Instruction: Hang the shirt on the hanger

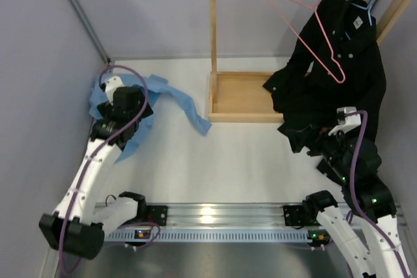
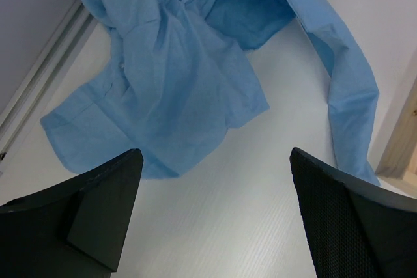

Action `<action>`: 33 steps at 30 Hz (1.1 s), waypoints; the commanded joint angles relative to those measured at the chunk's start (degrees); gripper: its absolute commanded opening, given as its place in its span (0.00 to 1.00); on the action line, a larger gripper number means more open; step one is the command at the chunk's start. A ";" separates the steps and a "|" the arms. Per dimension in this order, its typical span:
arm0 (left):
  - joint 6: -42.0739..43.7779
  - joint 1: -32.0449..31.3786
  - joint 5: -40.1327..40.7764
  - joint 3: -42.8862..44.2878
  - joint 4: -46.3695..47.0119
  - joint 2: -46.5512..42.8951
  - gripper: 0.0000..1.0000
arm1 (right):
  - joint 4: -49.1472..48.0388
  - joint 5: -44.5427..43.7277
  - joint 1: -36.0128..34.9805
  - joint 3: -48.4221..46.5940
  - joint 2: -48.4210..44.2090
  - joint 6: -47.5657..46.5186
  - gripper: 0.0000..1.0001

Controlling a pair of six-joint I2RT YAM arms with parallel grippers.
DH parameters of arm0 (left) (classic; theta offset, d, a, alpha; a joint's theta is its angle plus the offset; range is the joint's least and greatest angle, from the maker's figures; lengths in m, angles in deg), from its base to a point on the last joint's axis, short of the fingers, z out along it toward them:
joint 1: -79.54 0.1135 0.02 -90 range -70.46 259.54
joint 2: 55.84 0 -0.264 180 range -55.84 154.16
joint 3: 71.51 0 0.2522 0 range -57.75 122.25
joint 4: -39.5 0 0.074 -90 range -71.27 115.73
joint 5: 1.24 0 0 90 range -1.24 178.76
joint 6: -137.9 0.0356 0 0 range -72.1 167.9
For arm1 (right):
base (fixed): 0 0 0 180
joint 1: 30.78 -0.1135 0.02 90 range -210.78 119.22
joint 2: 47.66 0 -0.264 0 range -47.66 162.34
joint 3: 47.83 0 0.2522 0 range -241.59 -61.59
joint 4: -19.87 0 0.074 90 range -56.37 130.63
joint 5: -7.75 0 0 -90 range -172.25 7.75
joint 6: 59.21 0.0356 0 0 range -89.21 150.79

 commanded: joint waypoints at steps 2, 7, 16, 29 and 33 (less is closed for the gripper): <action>3.11 0.01 5.23 6.89 9.59 15.40 0.98 | -5.20 4.62 0.59 0.82 0.84 2.29 0.99; 15.15 3.34 9.47 14.36 21.99 33.74 0.98 | -6.42 7.78 0.59 2.40 1.02 3.35 1.00; 32.74 10.55 7.98 34.40 21.74 58.12 0.94 | -8.00 9.54 0.58 3.89 1.81 1.95 0.99; 34.87 12.31 -3.37 43.91 19.19 70.44 0.36 | -14.07 13.41 0.59 6.53 6.38 2.30 0.99; 31.78 12.40 0.75 43.82 17.62 70.01 0.14 | -14.34 12.62 0.59 7.06 6.82 2.03 0.99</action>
